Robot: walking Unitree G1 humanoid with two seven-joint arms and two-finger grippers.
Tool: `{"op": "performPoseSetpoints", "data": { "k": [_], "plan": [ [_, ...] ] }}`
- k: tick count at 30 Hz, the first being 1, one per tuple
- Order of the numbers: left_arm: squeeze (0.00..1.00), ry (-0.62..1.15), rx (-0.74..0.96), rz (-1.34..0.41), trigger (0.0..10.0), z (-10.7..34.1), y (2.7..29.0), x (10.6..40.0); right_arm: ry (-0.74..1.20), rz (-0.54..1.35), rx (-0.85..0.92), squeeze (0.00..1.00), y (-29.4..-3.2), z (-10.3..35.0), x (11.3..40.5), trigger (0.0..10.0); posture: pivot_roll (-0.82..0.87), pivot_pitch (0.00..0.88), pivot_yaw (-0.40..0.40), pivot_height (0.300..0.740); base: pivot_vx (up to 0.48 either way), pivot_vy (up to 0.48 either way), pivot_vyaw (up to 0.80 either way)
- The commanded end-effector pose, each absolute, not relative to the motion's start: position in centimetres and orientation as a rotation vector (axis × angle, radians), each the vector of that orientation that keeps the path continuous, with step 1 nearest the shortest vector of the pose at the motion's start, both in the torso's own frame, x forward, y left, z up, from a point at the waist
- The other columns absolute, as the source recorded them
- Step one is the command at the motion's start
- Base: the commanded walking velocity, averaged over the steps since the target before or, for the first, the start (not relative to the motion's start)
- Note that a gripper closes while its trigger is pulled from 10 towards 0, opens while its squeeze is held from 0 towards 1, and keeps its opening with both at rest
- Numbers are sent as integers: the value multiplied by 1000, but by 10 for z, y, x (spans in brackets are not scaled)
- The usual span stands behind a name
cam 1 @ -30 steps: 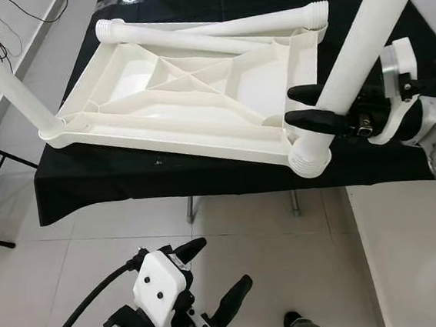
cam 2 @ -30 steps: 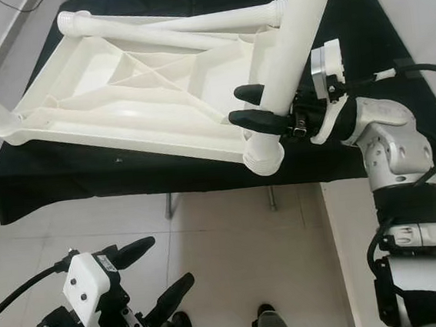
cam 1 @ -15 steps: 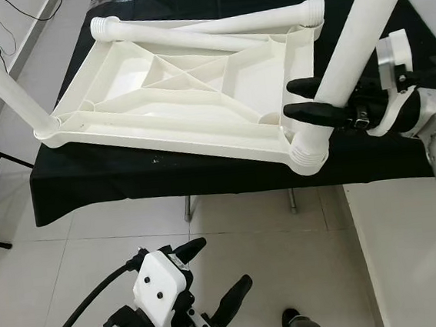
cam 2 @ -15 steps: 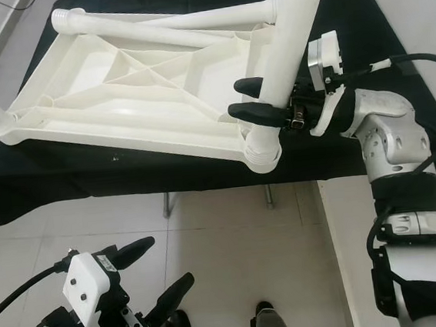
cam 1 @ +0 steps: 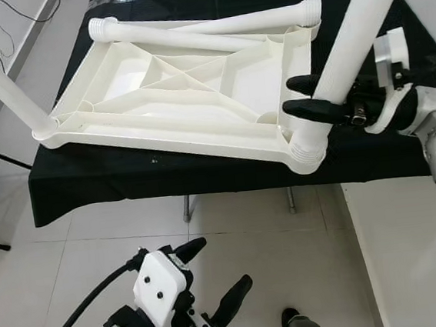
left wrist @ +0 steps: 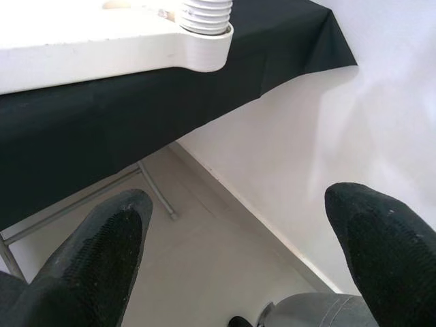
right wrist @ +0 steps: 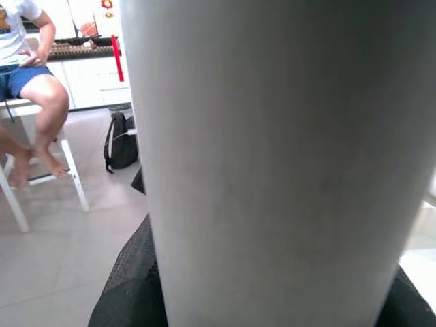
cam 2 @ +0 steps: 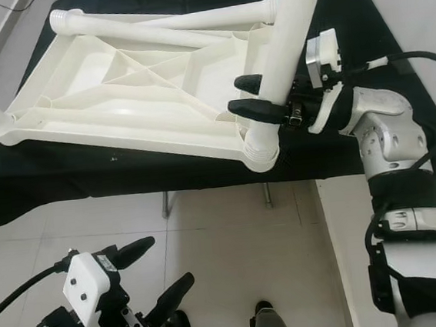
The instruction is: Building children table
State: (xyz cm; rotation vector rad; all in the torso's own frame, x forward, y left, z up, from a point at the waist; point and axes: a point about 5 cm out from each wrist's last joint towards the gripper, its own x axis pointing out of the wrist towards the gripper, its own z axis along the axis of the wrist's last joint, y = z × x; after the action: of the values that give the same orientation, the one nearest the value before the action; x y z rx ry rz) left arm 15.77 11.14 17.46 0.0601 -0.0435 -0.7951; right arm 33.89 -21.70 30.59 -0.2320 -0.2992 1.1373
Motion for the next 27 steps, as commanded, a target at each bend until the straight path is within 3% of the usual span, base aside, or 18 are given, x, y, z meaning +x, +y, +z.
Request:
{"op": "performPoseSetpoints", "data": {
  "k": [1, 12, 27],
  "plan": [
    [0, -21, 69, -807, 10000, 173, 111, 154, -256, 1155, -230, 0, -210, 295, 342, 10000, 19, 352, 50, 740, 0, 0, 0],
    [0, -23, 66, -806, 10000, 173, 111, 154, -227, 1222, -227, 0, -201, 288, 339, 10000, 16, 352, 45, 740, 0, 0, 0],
    [0, -27, 66, -805, 10000, 173, 110, 154, -211, 1182, -280, 0, -215, 297, 341, 10000, 10, 347, 40, 740, 0, 0, 0]
  ]
}}
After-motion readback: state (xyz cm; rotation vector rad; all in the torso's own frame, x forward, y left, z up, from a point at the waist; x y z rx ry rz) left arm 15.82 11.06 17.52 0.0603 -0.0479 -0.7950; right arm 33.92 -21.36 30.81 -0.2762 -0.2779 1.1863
